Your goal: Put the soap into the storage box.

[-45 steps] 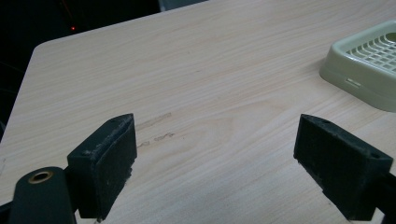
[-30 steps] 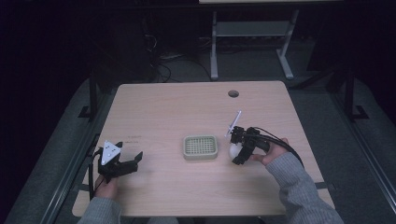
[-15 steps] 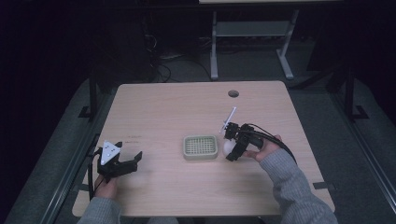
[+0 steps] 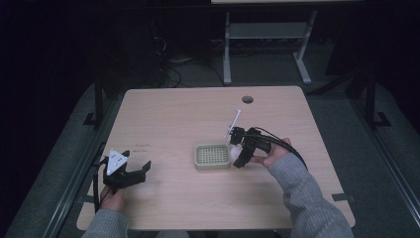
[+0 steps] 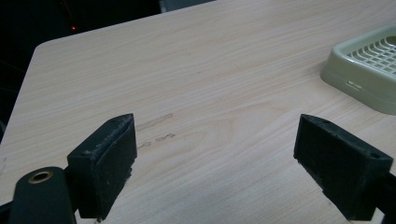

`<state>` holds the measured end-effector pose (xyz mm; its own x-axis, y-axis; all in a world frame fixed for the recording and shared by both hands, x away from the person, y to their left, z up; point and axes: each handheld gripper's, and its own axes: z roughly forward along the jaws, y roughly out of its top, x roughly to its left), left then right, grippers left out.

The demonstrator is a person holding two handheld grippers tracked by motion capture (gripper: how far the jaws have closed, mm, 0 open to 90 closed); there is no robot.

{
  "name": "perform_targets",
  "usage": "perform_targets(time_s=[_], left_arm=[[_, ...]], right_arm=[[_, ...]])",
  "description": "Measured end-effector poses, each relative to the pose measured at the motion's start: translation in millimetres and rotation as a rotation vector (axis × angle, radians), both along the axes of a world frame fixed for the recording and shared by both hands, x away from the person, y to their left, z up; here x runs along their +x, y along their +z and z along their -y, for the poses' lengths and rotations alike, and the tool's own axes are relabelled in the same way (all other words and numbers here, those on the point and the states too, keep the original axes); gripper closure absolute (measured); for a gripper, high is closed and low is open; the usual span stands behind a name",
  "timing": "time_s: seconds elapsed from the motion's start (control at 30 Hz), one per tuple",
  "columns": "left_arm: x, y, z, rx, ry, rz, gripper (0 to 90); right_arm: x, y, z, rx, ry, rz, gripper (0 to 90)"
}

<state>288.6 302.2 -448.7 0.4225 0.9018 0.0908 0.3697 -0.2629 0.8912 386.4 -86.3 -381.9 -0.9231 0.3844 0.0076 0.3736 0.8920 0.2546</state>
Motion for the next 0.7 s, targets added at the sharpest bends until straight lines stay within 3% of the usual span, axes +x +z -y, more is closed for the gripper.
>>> perform_targets(time_s=[0.7], left_arm=[[0.3, 0.2, -1.2, -0.005, 0.002, 0.006, 12.8]], right_arm=[[9.5, 6.7, -25.5, 0.0, 0.045, 0.0, 23.7]])
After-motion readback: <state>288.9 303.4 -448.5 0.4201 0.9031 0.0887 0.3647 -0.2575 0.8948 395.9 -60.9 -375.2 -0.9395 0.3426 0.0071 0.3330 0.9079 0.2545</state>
